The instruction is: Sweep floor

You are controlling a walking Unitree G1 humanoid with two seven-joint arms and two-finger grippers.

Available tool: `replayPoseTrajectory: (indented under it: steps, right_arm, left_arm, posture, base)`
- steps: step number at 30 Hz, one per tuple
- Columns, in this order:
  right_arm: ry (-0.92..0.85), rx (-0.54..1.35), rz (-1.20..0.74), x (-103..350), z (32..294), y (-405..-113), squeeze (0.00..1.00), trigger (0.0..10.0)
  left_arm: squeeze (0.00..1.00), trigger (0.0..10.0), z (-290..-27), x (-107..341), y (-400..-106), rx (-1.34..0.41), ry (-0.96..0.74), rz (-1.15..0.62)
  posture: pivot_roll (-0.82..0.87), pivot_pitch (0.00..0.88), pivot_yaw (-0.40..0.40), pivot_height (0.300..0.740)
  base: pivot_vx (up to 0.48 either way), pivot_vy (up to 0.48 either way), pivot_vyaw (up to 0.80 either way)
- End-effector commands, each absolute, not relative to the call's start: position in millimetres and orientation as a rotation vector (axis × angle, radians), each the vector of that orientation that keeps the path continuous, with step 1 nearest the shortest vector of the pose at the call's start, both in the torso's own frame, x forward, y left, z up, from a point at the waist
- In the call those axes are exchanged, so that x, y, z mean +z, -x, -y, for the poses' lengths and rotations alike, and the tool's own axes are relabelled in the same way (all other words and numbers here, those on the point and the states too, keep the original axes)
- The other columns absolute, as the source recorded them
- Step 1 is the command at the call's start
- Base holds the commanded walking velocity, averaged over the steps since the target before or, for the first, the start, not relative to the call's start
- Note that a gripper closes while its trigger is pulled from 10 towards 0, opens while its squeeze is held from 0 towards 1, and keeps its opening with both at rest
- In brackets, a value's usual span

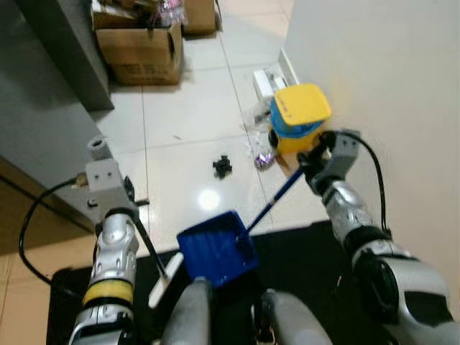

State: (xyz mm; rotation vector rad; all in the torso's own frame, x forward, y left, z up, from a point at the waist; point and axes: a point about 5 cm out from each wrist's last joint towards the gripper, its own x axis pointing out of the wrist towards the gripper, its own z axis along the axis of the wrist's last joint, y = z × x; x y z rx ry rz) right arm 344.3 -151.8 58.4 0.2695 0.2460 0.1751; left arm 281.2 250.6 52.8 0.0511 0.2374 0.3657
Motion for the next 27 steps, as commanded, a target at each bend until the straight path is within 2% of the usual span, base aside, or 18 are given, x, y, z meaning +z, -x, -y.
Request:
replayPoseTrajectory:
  steps: [1,17,27]
  right_arm:
    - [-0.297,0.168,-0.240,57,154,-343,0.00,10.0]
    - [-0.288,0.165,-0.231,56,160,-341,0.00,10.0]
    - [-0.278,0.178,-0.227,57,158,-341,0.00,10.0]
  left_arm:
    - [0.00,10.0,-253,59,-284,0.389,-0.067,-0.206]
    - [0.00,10.0,-266,67,-285,0.510,-0.055,-0.176]
    - [0.00,10.0,-268,66,-282,0.507,-0.073,-0.174]
  posture:
    - [0.11,0.087,-0.068,0.740]
    - [0.11,0.099,-0.065,0.740]
    - [0.11,0.103,-0.073,0.740]
  base:
    - [0.000,0.000,0.00]
    - [0.000,-0.480,0.00]
    - [0.000,0.000,0.00]
